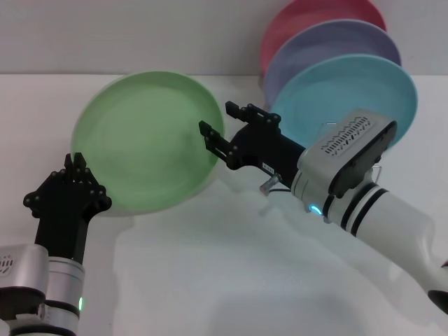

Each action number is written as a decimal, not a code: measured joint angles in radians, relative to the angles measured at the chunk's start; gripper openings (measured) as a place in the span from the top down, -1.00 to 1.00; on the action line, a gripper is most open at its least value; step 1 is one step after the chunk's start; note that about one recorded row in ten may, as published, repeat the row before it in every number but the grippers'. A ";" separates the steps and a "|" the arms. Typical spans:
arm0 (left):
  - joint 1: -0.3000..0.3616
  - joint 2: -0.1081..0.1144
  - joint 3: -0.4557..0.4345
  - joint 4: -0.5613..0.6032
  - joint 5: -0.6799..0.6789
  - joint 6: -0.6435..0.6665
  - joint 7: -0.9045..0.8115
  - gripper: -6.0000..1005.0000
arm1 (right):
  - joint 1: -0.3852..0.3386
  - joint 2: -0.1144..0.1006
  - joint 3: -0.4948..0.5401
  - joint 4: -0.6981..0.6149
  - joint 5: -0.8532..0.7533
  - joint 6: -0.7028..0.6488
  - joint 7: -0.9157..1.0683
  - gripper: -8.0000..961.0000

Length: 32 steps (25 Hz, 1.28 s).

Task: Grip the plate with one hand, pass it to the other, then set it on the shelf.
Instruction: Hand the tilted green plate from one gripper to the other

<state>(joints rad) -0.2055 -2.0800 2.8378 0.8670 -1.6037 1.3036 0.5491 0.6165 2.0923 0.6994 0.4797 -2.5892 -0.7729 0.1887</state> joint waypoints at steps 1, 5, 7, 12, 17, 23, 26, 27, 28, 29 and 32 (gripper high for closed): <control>0.000 0.000 0.000 0.000 0.000 0.001 0.000 0.92 | 0.001 0.000 0.000 0.000 0.000 0.000 0.000 -0.39; 0.000 0.000 0.000 0.001 0.000 0.003 0.000 0.92 | 0.002 0.000 0.000 -0.003 0.000 0.000 0.000 -0.31; 0.000 0.000 0.000 0.001 -0.002 0.003 0.000 0.92 | 0.003 0.000 0.000 -0.005 0.000 0.001 0.000 -0.14; 0.002 0.000 -0.001 0.004 -0.004 0.017 -0.001 0.92 | 0.003 0.000 -0.001 -0.006 0.000 0.004 0.001 0.15; 0.004 0.000 -0.007 0.015 -0.005 0.023 -0.001 0.92 | 0.009 0.000 -0.002 -0.006 0.000 0.018 0.001 0.29; 0.001 0.000 -0.002 0.018 -0.041 0.030 0.007 0.92 | 0.016 0.000 -0.002 -0.007 0.000 0.027 0.001 0.29; 0.001 0.000 0.000 0.018 -0.047 0.032 0.007 0.92 | 0.017 0.000 -0.002 -0.007 0.000 0.027 0.002 0.29; 0.002 0.000 0.000 0.018 -0.048 0.032 0.006 0.92 | 0.018 0.000 -0.002 -0.004 0.000 0.028 0.001 0.29; 0.002 0.000 0.001 0.018 -0.048 0.033 0.003 0.92 | 0.018 0.000 -0.002 -0.004 0.000 0.028 0.001 0.29; 0.002 0.000 0.001 0.018 -0.048 0.033 0.002 0.92 | 0.018 0.000 -0.002 -0.002 0.000 0.027 0.002 0.29; 0.002 0.000 0.002 0.018 -0.049 0.033 0.000 0.92 | 0.020 0.000 -0.001 0.000 0.000 0.027 0.024 0.29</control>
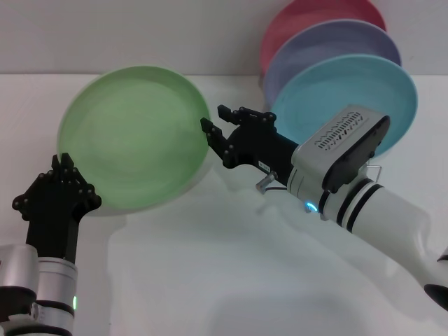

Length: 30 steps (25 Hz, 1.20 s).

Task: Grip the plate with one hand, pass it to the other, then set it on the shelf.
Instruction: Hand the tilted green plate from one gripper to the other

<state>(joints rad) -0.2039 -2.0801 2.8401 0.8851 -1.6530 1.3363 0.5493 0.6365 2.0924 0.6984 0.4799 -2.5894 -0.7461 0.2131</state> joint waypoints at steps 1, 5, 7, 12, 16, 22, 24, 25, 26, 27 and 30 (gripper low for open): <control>0.000 0.000 0.000 0.000 0.000 0.000 0.000 0.92 | 0.000 0.000 0.000 0.000 0.000 0.000 0.000 0.29; -0.001 0.000 0.001 0.000 -0.001 -0.001 0.000 0.92 | 0.000 0.000 0.009 -0.002 0.000 -0.002 0.052 0.30; -0.002 0.000 0.002 0.000 -0.001 -0.002 0.000 0.92 | 0.000 0.000 0.009 -0.002 0.000 -0.001 0.055 0.30; -0.003 0.000 0.004 -0.001 -0.001 -0.005 0.000 0.92 | 0.002 0.000 0.003 0.004 0.000 0.000 0.069 0.31; -0.004 0.000 0.008 -0.002 -0.001 -0.006 0.000 0.92 | 0.003 0.000 0.001 0.005 0.000 0.000 0.070 0.33; -0.005 0.000 0.018 -0.001 0.000 -0.002 0.000 0.92 | 0.004 0.000 0.000 0.006 0.000 0.000 0.071 0.35; -0.004 0.000 0.018 -0.001 0.000 -0.001 0.000 0.92 | 0.005 0.000 0.000 0.006 0.000 0.000 0.071 0.35; -0.003 0.000 0.018 0.000 0.000 -0.001 0.000 0.92 | 0.005 0.000 0.001 0.006 0.000 0.000 0.071 0.36; -0.002 0.000 0.018 0.000 0.001 0.000 0.000 0.92 | 0.005 0.000 0.001 0.005 0.000 0.000 0.071 0.36; -0.002 0.000 0.018 0.000 0.001 0.000 0.000 0.92 | 0.005 0.000 0.000 0.005 0.000 0.001 0.071 0.36; -0.001 0.000 0.019 0.000 0.001 0.000 0.000 0.92 | 0.005 0.000 -0.001 0.004 0.000 0.001 0.071 0.37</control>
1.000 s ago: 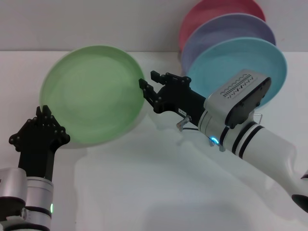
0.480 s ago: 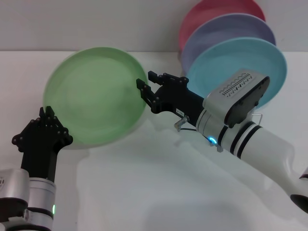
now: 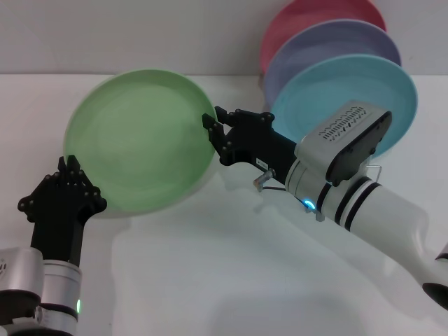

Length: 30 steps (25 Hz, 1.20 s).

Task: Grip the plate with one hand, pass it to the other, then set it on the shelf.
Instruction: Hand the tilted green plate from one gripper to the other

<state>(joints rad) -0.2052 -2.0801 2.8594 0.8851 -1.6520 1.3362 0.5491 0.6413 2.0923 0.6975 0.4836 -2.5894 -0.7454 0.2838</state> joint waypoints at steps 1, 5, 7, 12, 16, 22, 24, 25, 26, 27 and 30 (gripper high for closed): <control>0.000 0.000 0.000 0.000 0.000 0.000 0.000 0.92 | 0.000 0.000 0.000 0.000 0.000 0.000 0.000 0.38; 0.001 0.000 0.000 0.000 0.000 0.000 0.000 0.92 | 0.000 0.000 0.001 -0.003 0.000 0.000 0.000 0.52; 0.002 0.000 0.000 0.000 0.000 0.000 0.000 0.92 | 0.000 0.000 0.005 -0.004 0.000 0.000 0.000 0.61; 0.003 0.000 0.000 0.000 0.002 0.000 0.000 0.92 | 0.000 0.000 0.006 -0.005 0.000 0.000 0.000 0.60; 0.002 0.000 0.000 0.000 0.005 -0.001 0.000 0.92 | 0.001 0.000 0.004 -0.005 0.000 0.000 -0.001 0.60; 0.000 0.000 0.000 0.000 0.006 -0.003 0.000 0.92 | 0.004 0.000 0.002 -0.005 0.000 0.000 -0.007 0.60; 0.000 0.000 0.000 0.000 0.006 -0.004 0.000 0.92 | 0.005 0.000 0.003 -0.006 0.000 0.000 -0.007 0.60; -0.001 0.000 0.000 0.000 0.006 -0.004 0.000 0.92 | 0.005 0.000 0.004 -0.006 0.000 0.000 -0.007 0.60; -0.002 0.000 0.000 0.000 0.006 -0.005 0.000 0.92 | 0.005 0.000 0.005 -0.006 0.000 0.000 -0.007 0.60; -0.002 0.000 0.000 0.000 0.006 -0.006 0.000 0.92 | 0.006 0.000 0.006 -0.007 0.000 0.000 -0.008 0.62; -0.003 0.000 0.000 -0.002 0.005 -0.006 0.000 0.92 | 0.006 0.000 0.007 -0.008 0.000 0.000 -0.008 0.69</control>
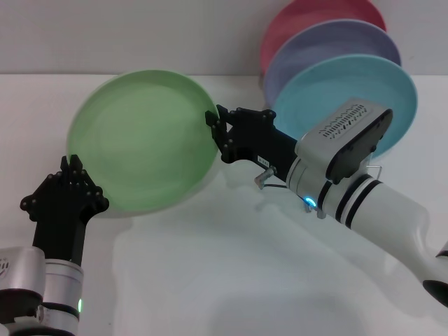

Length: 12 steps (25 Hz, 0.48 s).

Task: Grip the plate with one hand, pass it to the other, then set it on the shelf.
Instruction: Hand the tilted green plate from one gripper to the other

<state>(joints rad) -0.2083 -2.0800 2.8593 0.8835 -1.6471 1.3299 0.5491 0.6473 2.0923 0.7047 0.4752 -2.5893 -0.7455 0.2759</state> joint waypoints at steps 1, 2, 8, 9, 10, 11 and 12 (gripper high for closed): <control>0.000 0.000 0.000 0.000 0.000 0.000 0.000 0.92 | 0.000 0.000 0.000 -0.001 0.000 0.000 0.000 0.71; -0.001 0.000 0.000 0.000 -0.001 0.000 0.000 0.92 | 0.000 0.000 0.000 -0.001 0.000 0.000 0.000 0.71; -0.003 0.000 -0.002 0.000 -0.003 0.000 -0.001 0.92 | 0.002 0.000 0.002 -0.002 0.000 0.000 -0.001 0.71; -0.003 0.000 -0.003 0.000 -0.003 0.000 -0.001 0.92 | 0.002 0.000 0.002 -0.003 0.000 0.000 -0.001 0.71; -0.003 0.000 -0.003 0.000 -0.003 0.000 -0.001 0.92 | 0.003 0.000 0.003 -0.003 0.000 0.000 -0.002 0.71; -0.003 0.000 -0.003 0.000 -0.003 0.000 -0.001 0.92 | 0.003 0.000 0.003 -0.003 0.000 0.000 -0.002 0.71; -0.003 0.000 -0.004 0.000 -0.003 -0.001 -0.001 0.92 | 0.003 0.000 0.003 -0.003 0.000 0.000 -0.002 0.71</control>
<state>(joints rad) -0.2116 -2.0800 2.8557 0.8835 -1.6503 1.3292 0.5476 0.6503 2.0923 0.7079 0.4725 -2.5894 -0.7456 0.2736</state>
